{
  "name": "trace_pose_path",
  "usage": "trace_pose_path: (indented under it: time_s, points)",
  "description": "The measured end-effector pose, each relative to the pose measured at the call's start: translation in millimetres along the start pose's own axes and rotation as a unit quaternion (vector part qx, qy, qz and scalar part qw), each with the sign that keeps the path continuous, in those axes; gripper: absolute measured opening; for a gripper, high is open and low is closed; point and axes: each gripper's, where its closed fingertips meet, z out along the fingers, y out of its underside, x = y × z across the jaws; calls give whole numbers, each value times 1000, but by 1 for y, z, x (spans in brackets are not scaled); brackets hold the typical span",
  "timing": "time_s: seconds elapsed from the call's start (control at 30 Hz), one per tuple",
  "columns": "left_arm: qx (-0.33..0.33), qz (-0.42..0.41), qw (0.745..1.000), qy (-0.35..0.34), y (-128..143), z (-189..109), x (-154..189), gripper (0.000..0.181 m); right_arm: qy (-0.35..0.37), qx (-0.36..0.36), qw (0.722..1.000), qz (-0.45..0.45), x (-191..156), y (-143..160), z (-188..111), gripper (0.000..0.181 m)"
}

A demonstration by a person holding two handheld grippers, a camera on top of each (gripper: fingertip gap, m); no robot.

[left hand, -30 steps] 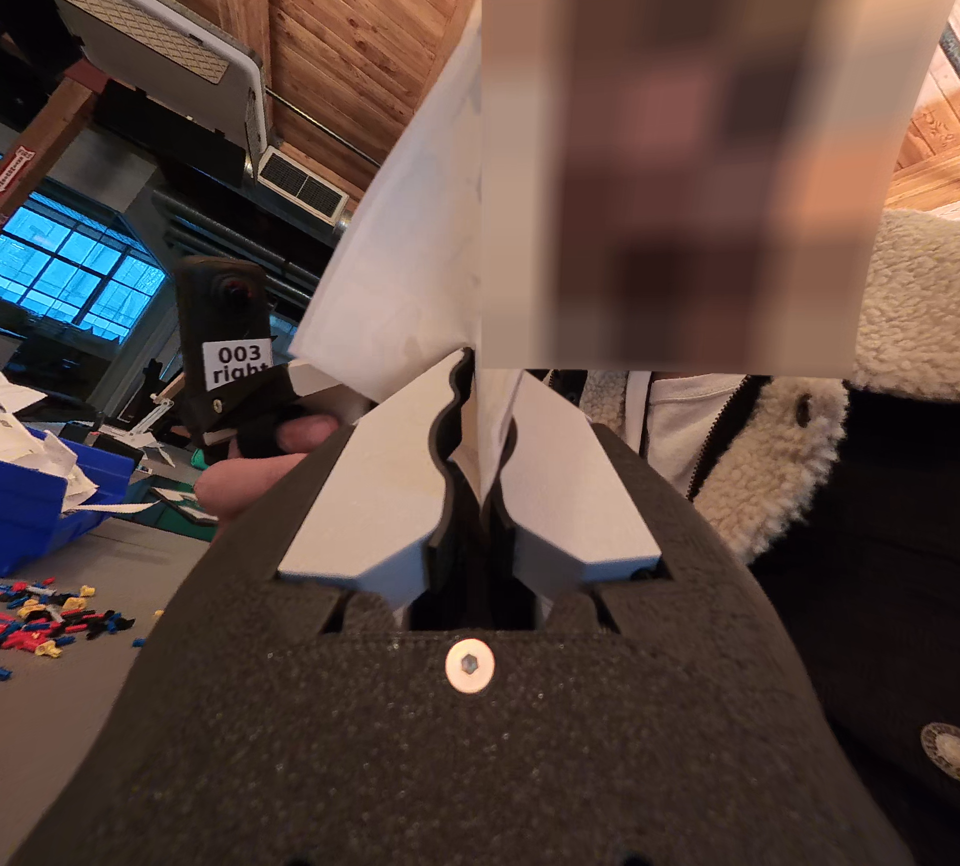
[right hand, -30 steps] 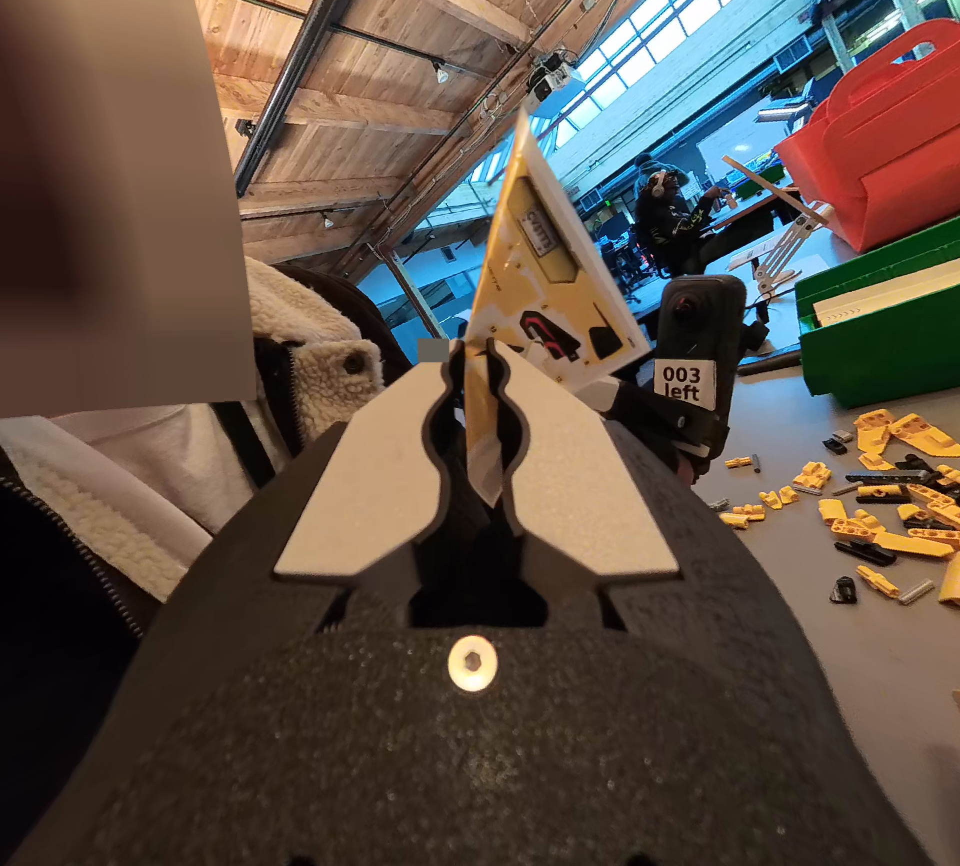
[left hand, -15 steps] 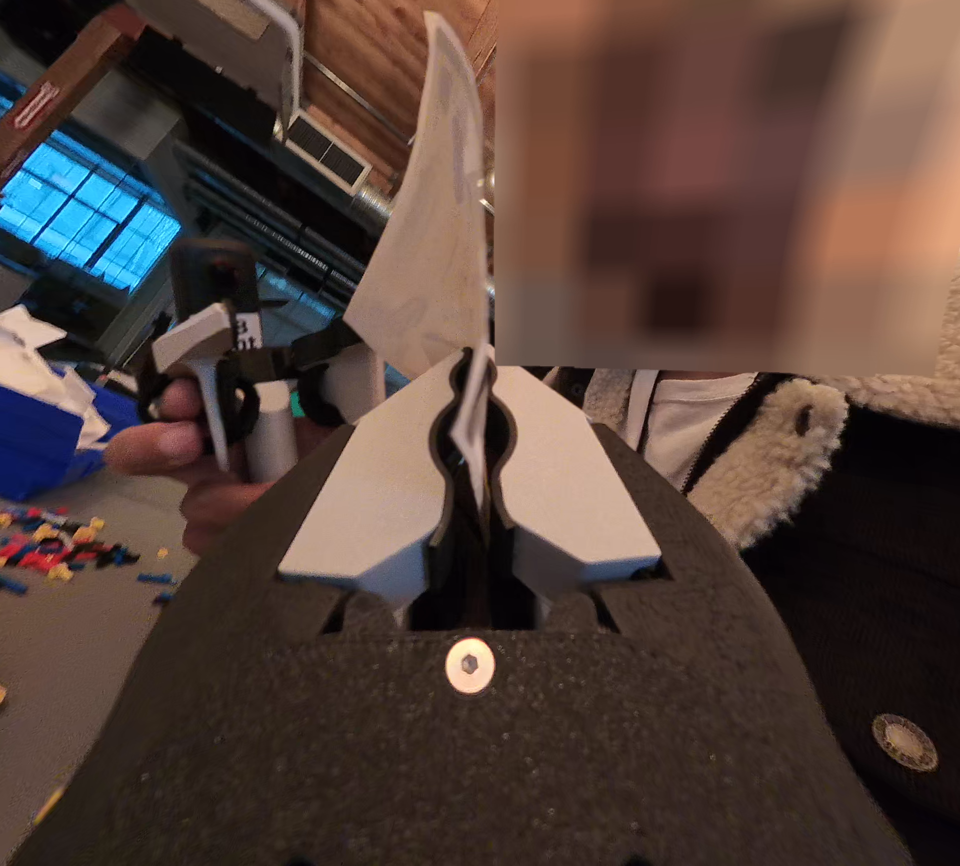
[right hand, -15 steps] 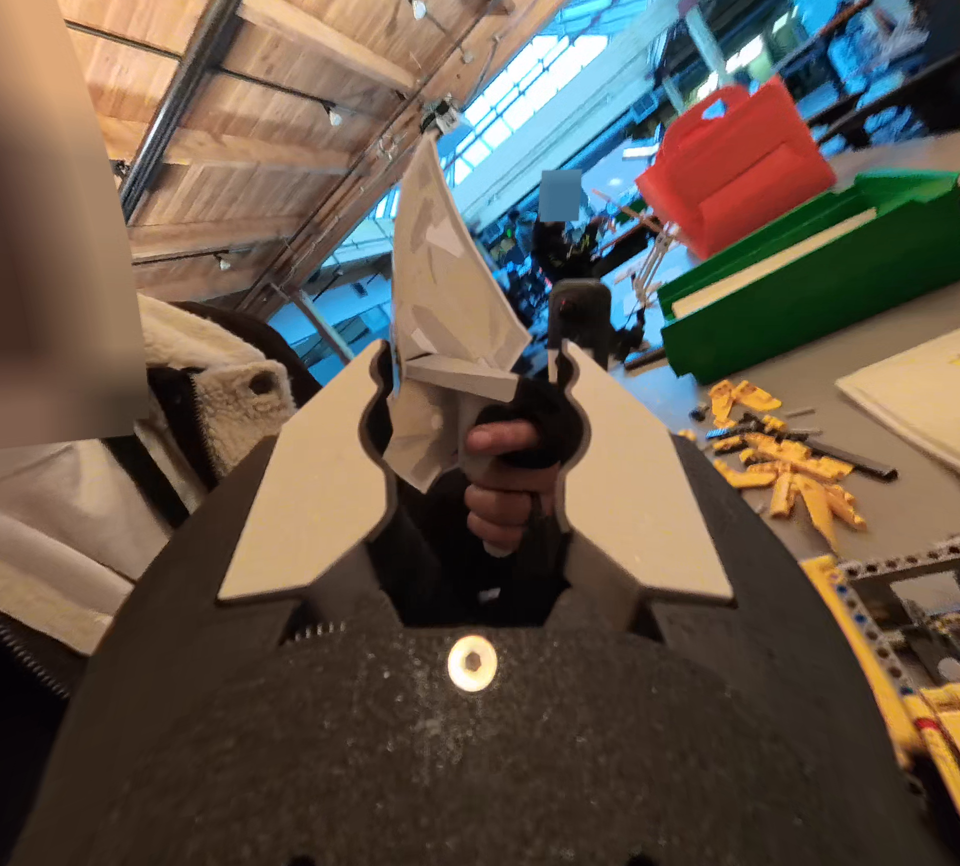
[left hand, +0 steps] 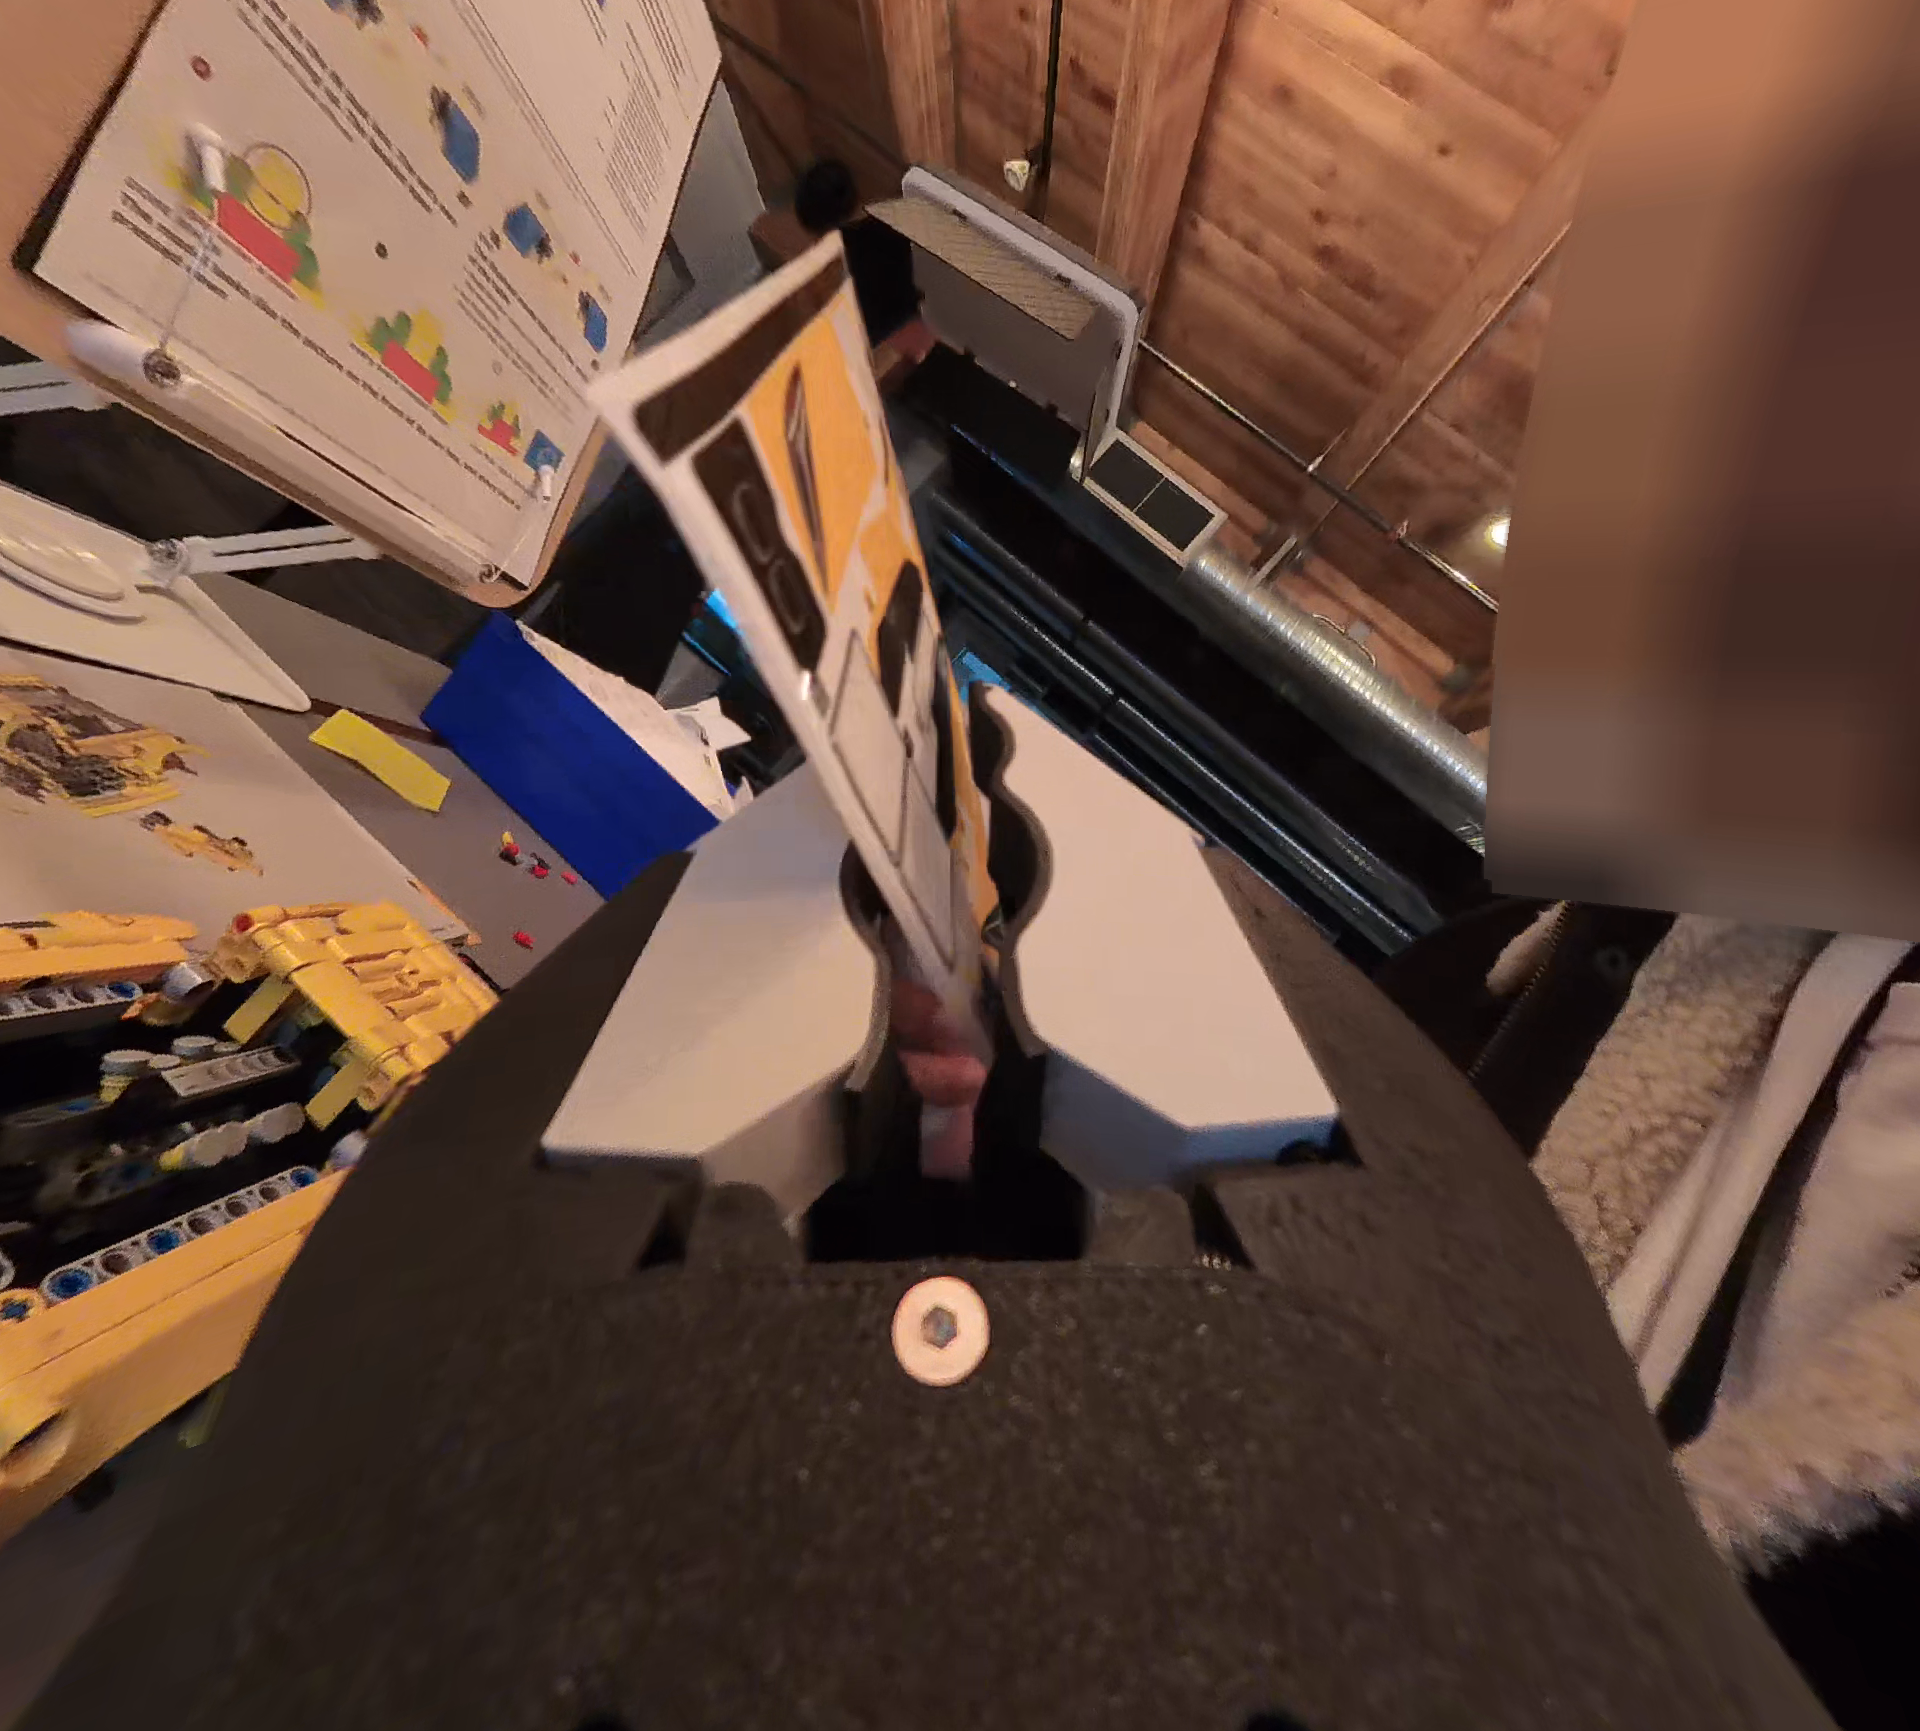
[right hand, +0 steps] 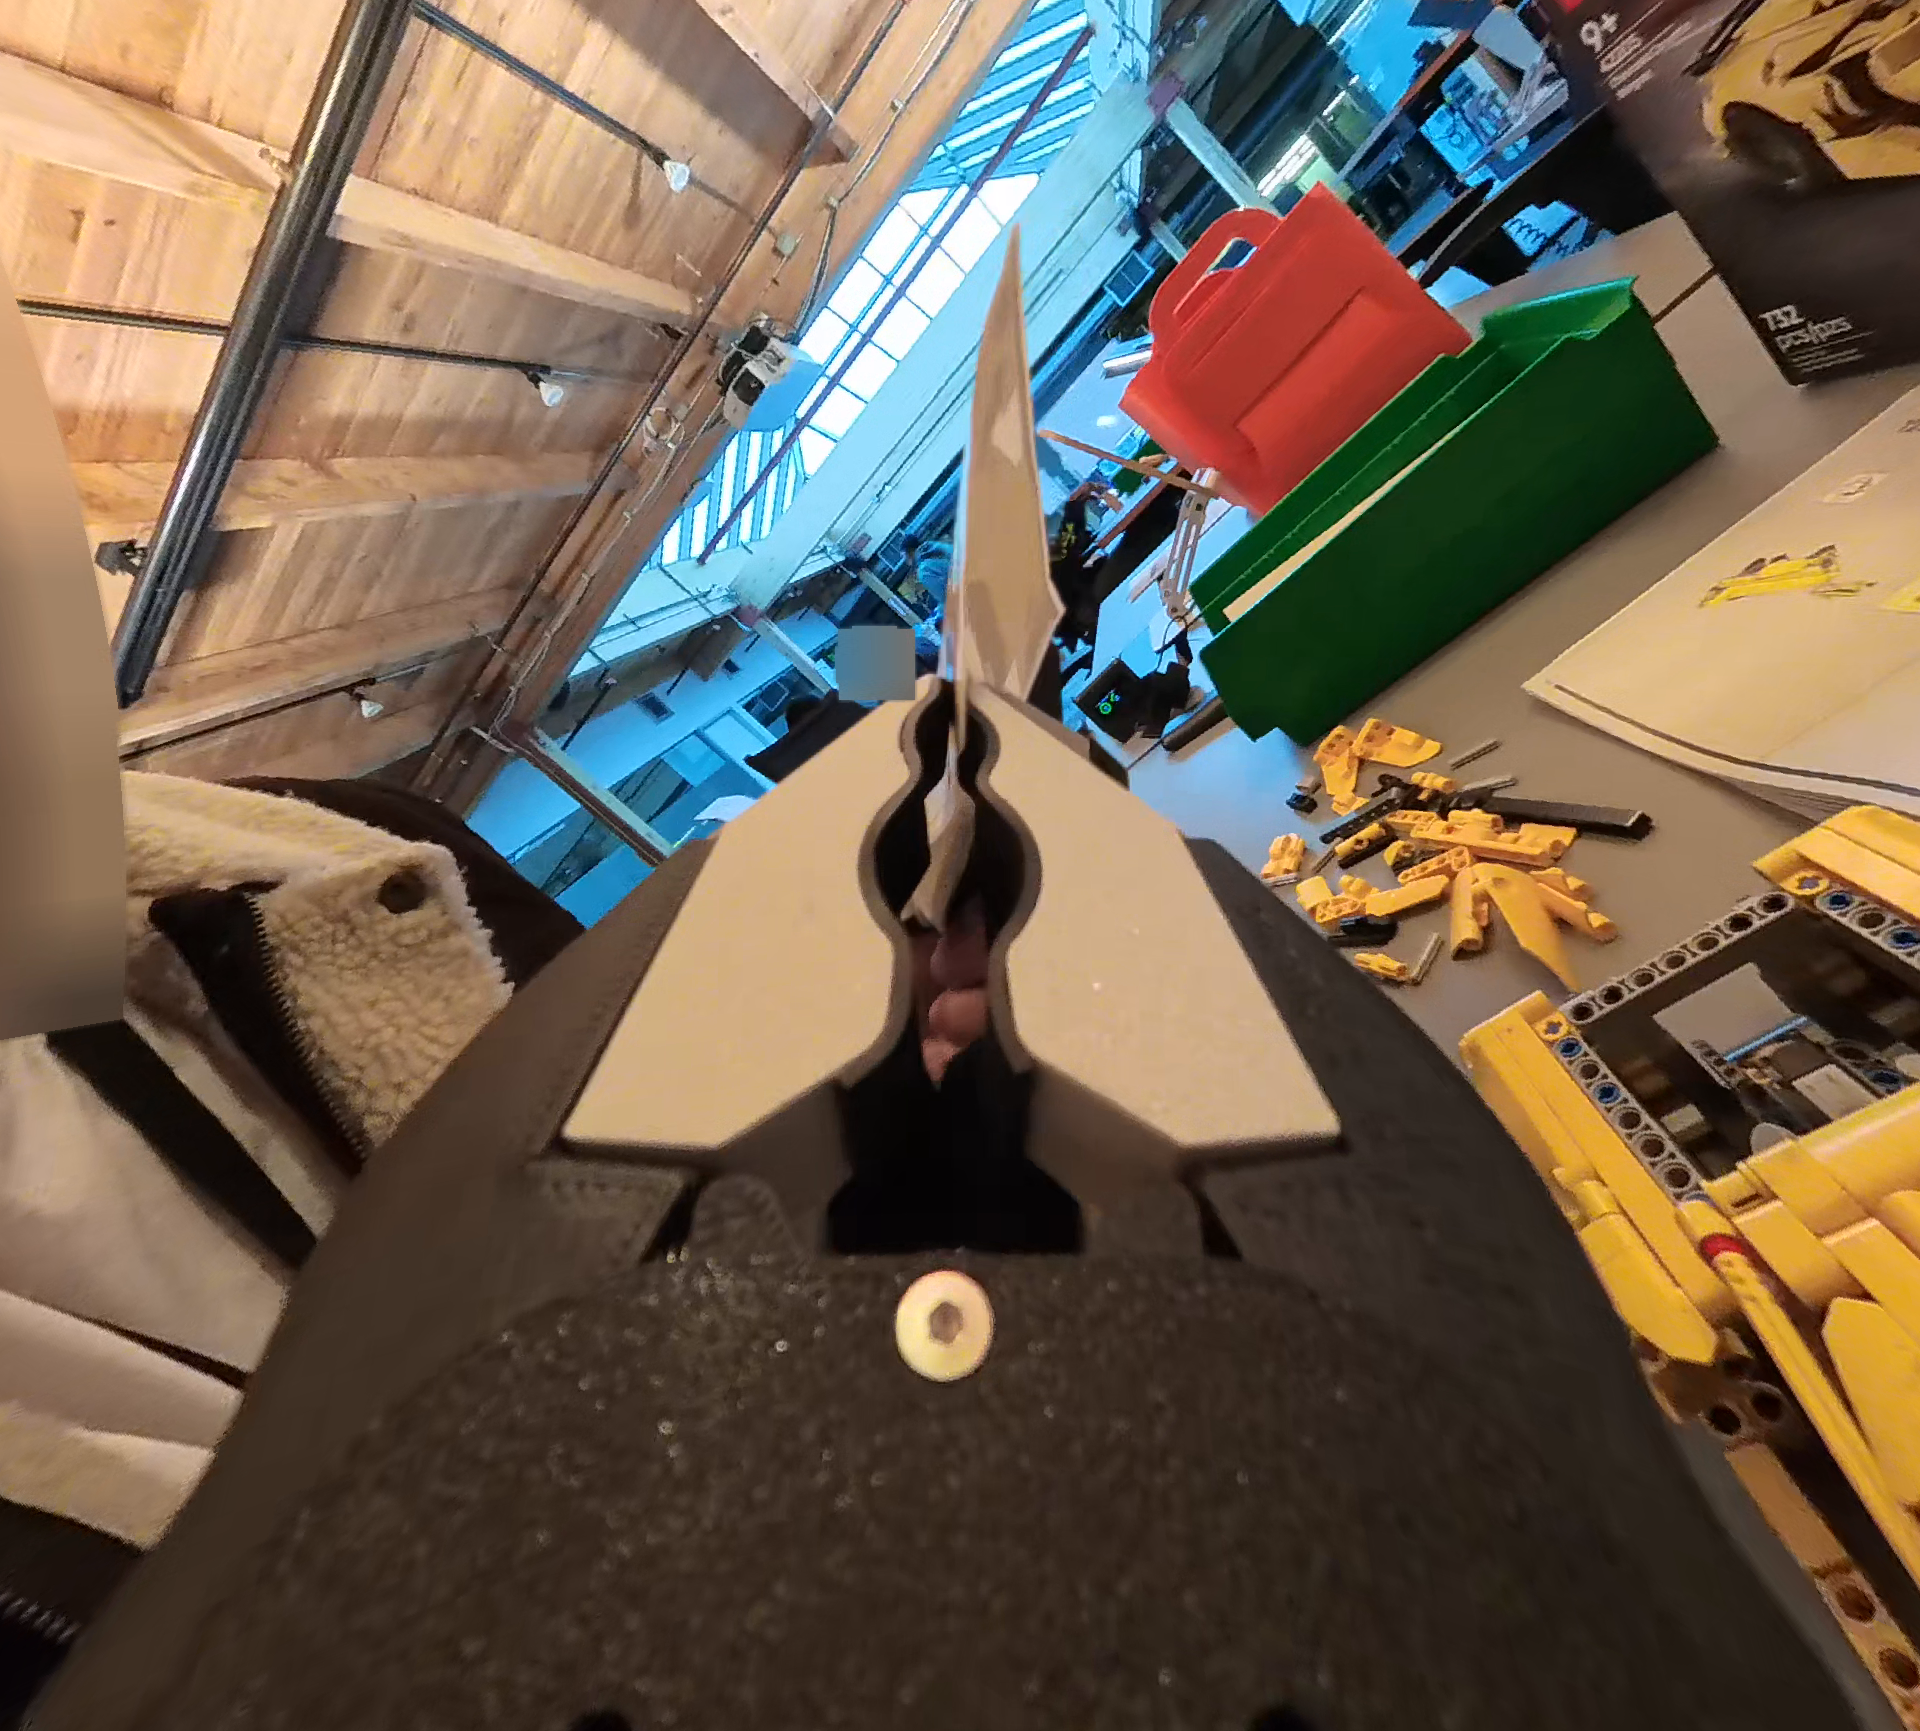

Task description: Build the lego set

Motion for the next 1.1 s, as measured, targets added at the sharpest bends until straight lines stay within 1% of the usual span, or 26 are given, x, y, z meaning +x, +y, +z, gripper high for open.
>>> trace_pose_path:
  time_s: [0.13,0.4,0.5,0.53,0.57,0.6,0.63,0.67,0.7,0.73,0.8,0.83,0.9,0.93,1.0,1.1]
  points:
    - [-3,-17,1000,10,5,3,-1,6,26,5,1000,-12,6,-2,0,0]
    - [3,-5,1000,-3,5,3,-3,0,26,0,1000,-9,6,0,2,0]
    - [-2,-3,1000,-2,7,4,-3,0,43,-3,999,-21,10,1,2,0]
    - [-1,-4,1000,-4,7,4,-3,0,58,-4,998,-37,12,0,1,0]
    - [0,-6,1000,-5,7,4,-4,0,90,3,993,-70,17,-5,-3,6]
    - [-2,-9,1000,-11,7,4,-6,0,138,12,982,-126,22,-13,-10,16]
    - [-5,-10,1000,-22,7,3,-10,0,180,19,964,-193,21,-21,-17,21]
    - [-8,-8,999,-31,7,2,-13,0,198,15,947,-252,11,-26,-20,26]
    - [-12,-6,999,-35,8,2,-15,0,194,-15,935,-297,-3,-20,-16,24]
    - [-17,-5,999,-35,9,2,-15,0,187,-61,927,-318,-12,-9,-8,26]
    - [-28,-6,999,-15,12,4,-9,0,181,-122,923,-316,-19,10,8,52]
    - [-31,-7,1000,-1,12,5,-4,0,178,-138,921,-317,-19,17,13,59]
    - [-37,-5,999,29,13,7,7,0,189,-166,913,-321,-11,26,16,62]
    - [-41,-3,998,41,14,8,12,0,174,-174,916,-316,-13,31,18,62]
    - [-51,2,997,66,17,9,22,0,133,-172,931,-292,-24,37,23,61]
    - [-57,1,992,115,17,8,40,0,64,-164,955,-240,-41,40,25,50]
